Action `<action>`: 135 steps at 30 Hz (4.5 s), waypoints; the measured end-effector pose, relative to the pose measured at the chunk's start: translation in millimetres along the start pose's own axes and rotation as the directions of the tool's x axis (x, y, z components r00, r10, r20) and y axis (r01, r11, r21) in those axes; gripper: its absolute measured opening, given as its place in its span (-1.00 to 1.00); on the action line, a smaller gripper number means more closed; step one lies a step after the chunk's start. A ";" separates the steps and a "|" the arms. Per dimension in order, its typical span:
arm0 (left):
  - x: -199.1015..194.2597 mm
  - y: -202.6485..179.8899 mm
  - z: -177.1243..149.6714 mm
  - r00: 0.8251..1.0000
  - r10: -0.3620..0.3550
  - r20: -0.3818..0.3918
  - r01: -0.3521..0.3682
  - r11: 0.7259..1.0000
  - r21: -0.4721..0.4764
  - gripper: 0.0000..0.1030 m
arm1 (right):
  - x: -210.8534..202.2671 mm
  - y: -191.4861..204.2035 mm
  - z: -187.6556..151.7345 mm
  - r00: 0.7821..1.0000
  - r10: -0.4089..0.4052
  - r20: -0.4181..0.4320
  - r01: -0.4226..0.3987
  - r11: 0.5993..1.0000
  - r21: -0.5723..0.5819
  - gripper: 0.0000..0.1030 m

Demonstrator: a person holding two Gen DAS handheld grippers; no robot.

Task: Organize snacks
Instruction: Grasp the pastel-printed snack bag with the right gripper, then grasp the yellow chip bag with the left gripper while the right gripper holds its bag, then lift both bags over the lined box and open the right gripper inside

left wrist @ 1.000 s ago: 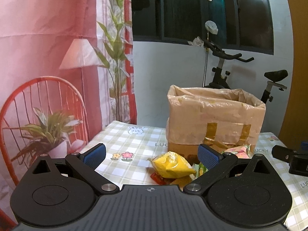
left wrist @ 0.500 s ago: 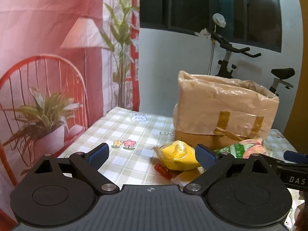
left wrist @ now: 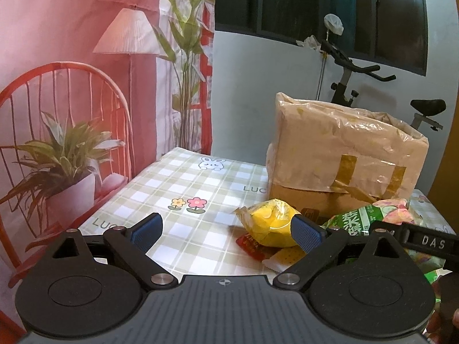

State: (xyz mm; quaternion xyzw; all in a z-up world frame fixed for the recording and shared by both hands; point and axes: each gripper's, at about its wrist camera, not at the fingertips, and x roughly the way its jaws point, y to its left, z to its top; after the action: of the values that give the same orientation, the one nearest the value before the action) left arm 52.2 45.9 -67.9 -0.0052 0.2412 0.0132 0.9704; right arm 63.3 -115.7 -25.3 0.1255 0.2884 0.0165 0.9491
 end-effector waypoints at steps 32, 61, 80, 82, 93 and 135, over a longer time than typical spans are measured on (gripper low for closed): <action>13.9 -14.1 -9.7 0.998 -0.027 -0.050 0.027 1.000 0.009 0.87 | -66.1 -10.9 -4.7 0.967 -0.019 0.252 0.041 0.996 -0.084 0.11; 182.5 -4.7 3.8 0.950 -0.105 -0.294 -0.036 0.899 -0.437 0.75 | -53.9 -36.8 5.9 0.961 -0.119 0.248 0.147 0.984 -0.100 0.11; 137.3 3.6 20.5 0.973 -0.184 -0.137 0.150 0.962 -0.230 -0.07 | -48.7 -30.4 15.7 0.965 -0.137 0.224 0.167 0.978 -0.124 0.11; 123.1 6.5 26.2 0.975 -0.193 -0.109 0.171 0.968 -0.185 -0.07 | -50.5 -29.7 17.1 0.965 -0.133 0.228 0.165 0.978 -0.131 0.11; 62.7 20.7 63.5 0.976 -0.213 0.033 0.215 0.973 -0.080 -0.07 | -68.9 -16.1 28.4 0.963 -0.076 0.257 0.123 0.977 -0.173 0.11; 74.6 -26.8 170.8 0.928 -0.303 0.216 0.311 0.950 -0.004 -0.05 | 57.2 -32.0 208.5 0.949 -0.046 0.311 0.152 0.933 -0.326 0.09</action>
State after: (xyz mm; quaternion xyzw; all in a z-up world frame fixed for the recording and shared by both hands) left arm 198.8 23.7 48.2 -0.0599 0.1319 -0.1336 0.9804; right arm 224.7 -188.4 102.9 -0.0572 0.1404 -0.0005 0.9884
